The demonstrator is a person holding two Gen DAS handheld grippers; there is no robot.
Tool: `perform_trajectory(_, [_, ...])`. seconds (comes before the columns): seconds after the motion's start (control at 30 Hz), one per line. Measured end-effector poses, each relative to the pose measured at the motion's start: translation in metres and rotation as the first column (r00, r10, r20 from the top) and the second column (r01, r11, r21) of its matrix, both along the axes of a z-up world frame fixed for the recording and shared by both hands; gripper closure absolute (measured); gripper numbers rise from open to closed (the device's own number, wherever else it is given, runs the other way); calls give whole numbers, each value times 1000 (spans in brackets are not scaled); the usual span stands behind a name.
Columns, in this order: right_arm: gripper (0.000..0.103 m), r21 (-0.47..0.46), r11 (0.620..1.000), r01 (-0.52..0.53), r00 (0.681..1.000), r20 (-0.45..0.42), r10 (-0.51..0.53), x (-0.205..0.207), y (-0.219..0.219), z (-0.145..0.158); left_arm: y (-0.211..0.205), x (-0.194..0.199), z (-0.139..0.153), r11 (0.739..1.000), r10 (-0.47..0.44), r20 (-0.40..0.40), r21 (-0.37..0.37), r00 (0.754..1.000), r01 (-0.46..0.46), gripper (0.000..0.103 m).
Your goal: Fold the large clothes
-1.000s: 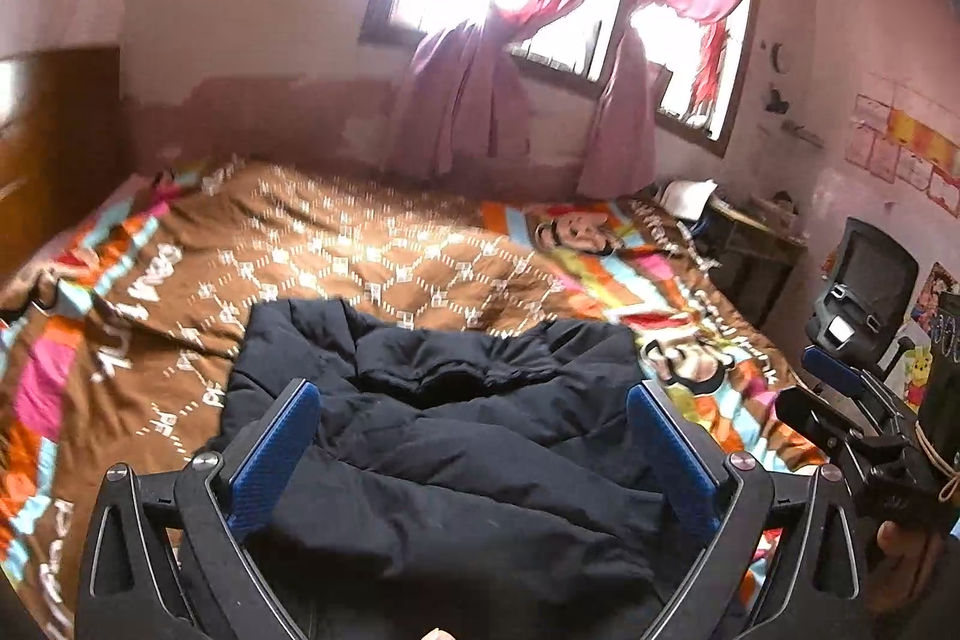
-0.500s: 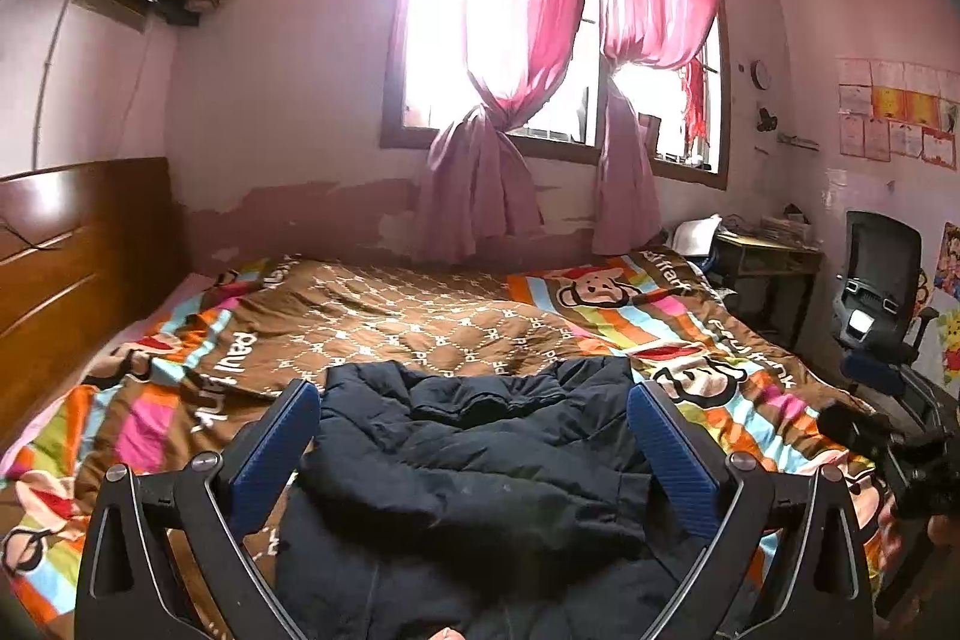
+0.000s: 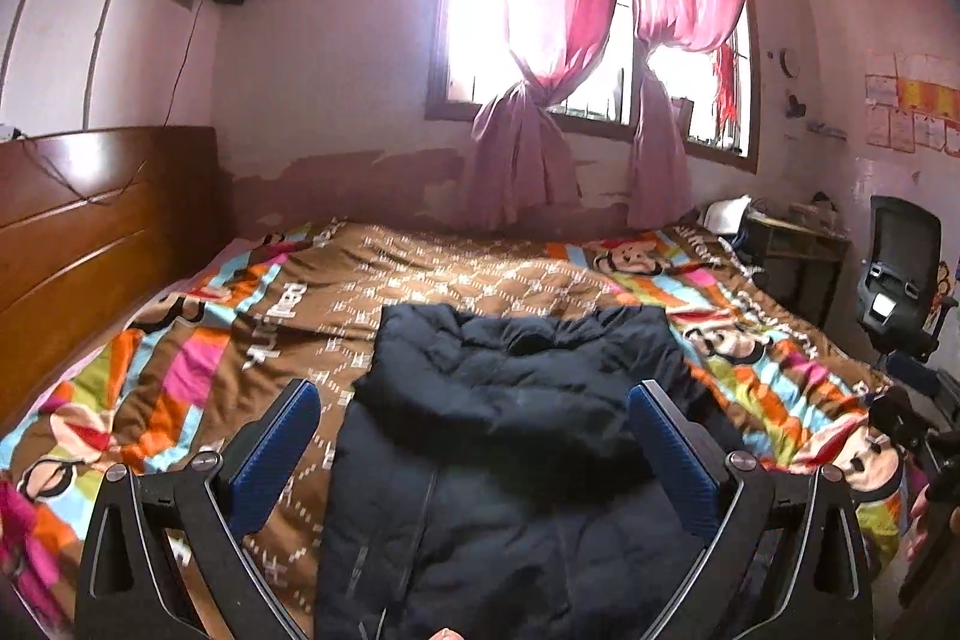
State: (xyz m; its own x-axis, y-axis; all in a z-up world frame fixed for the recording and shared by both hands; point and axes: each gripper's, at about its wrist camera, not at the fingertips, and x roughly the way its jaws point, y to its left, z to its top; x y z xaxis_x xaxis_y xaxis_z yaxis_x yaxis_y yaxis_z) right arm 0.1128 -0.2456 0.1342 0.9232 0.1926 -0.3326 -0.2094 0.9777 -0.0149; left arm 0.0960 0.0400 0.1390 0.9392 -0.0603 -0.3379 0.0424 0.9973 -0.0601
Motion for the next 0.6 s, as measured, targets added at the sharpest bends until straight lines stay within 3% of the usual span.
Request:
perform_trajectory(0.13, [2,-54,998,-30,999,-46,28,-10,11,-22,8,-11,-24,1000,5,-35,29,999,-4,0])
perform_trajectory(0.3, [2,-119,988,-95,978,-195,71,-11,23,-74,6,-36,-64,994,-20,-72,103,997,28,0])
perform_trajectory(0.43, [2,-124,988,-96,948,-312,53,-13,24,-117,-2,-52,-95,986,-31,-107,162,994,48,0])
perform_trajectory(0.6, [2,-143,988,-60,931,-366,4,-18,23,-146,-11,-61,-133,976,-28,-186,206,982,67,0])
